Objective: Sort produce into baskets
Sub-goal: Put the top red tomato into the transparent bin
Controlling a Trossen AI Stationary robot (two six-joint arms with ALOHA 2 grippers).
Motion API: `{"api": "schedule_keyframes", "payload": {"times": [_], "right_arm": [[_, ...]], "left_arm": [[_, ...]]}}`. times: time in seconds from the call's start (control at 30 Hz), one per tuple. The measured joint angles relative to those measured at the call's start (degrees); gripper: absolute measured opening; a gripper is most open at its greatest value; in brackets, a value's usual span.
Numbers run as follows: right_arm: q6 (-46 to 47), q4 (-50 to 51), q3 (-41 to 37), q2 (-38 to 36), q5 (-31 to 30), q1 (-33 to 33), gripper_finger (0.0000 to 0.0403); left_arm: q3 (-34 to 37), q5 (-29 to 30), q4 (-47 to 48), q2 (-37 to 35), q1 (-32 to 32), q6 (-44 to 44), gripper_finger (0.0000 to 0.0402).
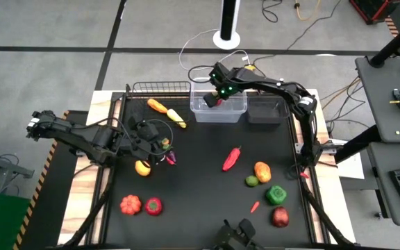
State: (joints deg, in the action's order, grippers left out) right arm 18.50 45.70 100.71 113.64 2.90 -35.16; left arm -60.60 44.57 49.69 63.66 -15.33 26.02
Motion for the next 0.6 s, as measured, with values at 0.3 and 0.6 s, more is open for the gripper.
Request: {"api": "schedule_keyframes", "payload": {"times": [0.3, 0.6], "right_arm": [[0.26, -0.95, 0.0, 1.13, -0.02, -0.02, 0.0325], [1.12, -1.13, 0.0, 1.65, -0.09, -0.11, 0.0325]], "left_arm": [[0.0, -0.01, 0.02, -0.01, -0.02, 0.0, 0.0194], [0.0, -0.03, 0.02, 0.0, 0.0, 0.0, 0.0194]]}}
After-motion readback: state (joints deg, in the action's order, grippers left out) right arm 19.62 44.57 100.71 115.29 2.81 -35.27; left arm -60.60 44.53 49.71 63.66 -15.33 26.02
